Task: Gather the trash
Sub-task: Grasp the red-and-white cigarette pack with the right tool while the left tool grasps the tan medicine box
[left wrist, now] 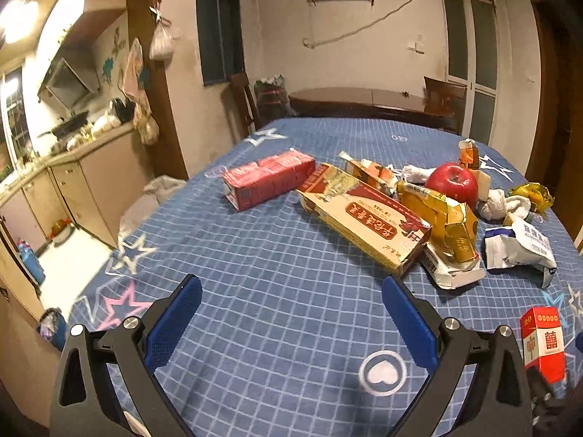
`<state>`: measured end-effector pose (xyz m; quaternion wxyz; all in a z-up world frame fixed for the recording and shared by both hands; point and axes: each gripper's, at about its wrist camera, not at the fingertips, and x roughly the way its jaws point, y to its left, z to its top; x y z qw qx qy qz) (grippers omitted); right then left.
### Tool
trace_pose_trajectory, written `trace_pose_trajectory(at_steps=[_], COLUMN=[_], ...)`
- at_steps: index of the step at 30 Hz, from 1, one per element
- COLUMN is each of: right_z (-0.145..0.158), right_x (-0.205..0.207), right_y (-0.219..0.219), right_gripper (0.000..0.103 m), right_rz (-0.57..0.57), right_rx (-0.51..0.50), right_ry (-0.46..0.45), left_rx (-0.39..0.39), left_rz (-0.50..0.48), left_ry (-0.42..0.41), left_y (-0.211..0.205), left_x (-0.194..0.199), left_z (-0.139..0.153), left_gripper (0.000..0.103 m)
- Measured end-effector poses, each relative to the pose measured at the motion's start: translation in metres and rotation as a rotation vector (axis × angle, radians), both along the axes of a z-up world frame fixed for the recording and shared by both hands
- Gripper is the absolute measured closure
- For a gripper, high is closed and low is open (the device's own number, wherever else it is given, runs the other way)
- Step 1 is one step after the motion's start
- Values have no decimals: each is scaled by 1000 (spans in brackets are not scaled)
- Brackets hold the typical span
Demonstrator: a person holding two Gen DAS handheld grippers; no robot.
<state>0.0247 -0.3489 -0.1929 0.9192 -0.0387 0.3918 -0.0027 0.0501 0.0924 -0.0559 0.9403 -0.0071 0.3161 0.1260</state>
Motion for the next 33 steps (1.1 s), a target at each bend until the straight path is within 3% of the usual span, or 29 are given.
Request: trace_pose_trajectory(at_steps=[8,12,14,19,21,27,29,31,32,33], right_z=[-8,-8,-7,-7,-8,-9,-9,-9,-9,-8], right_x=[12,14,15,16,17,20,20,22,22,21], right_y=[-6,-9,-11,-12,-12,-17,-19,-24,-26,-26], right_gripper=[6,41,49,48,31,23,23,24,26,34], right_rz=[47,63,73,94,91,74,64,51,48,46], right_rx=[59,89,93,86,80,90,86,97,104,104], right_ry=[23,18,9,2,1,2,-2,-1,-3,-7], left_rx=[-76,-141,-202,-281,-297,-351,-387,-359,-354,-359], left_rz=[11,40,44,58,65,63,61,64,64,62], left_ry=[-13,31,85,147,158,234,246,236,231,228], left_y=[-4,-4,-4,-6,-8,-8,-7,-10,-11,-11], left_x=[40,82,101,126,133,151,151,148,147,146], left_z=[21,23,15,-4,-10,-37,-45,-45,-45,-46], left_gripper=[4,4,4,4,4,5,11,31,34,35])
